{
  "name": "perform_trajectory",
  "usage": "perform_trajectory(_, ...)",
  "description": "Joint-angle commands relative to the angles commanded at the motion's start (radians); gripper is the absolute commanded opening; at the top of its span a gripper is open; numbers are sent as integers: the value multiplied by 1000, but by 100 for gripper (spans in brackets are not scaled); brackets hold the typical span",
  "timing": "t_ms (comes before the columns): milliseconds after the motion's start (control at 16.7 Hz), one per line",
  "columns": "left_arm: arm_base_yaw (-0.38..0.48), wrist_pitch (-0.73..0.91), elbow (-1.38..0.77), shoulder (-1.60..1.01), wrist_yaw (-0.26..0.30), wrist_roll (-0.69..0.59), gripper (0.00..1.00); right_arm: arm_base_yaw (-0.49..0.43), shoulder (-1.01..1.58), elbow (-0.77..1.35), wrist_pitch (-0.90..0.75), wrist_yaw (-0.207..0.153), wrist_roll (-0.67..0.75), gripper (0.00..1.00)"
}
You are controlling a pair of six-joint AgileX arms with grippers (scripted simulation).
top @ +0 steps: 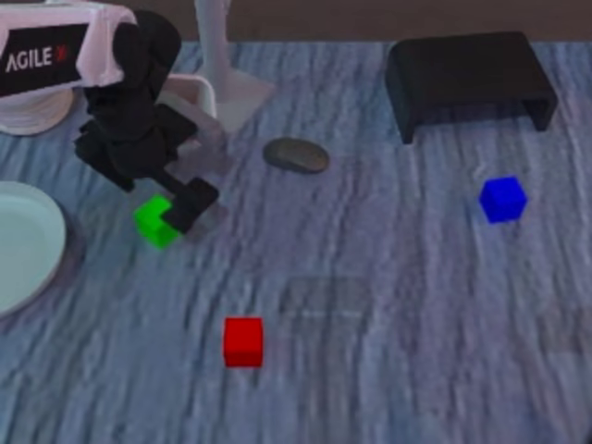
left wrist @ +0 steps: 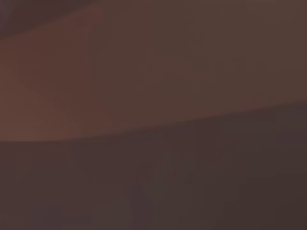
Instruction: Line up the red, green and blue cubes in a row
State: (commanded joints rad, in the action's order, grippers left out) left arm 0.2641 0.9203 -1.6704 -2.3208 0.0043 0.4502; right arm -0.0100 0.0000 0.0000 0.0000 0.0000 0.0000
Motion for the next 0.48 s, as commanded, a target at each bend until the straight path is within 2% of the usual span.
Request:
perform_trajectory(60,0,0,0,0,0,0,100,0,0,0,0,0,0,100)
perform_trajectory(480,0,0,0,0,0,0,47,0,0,0,0,0,0,100)
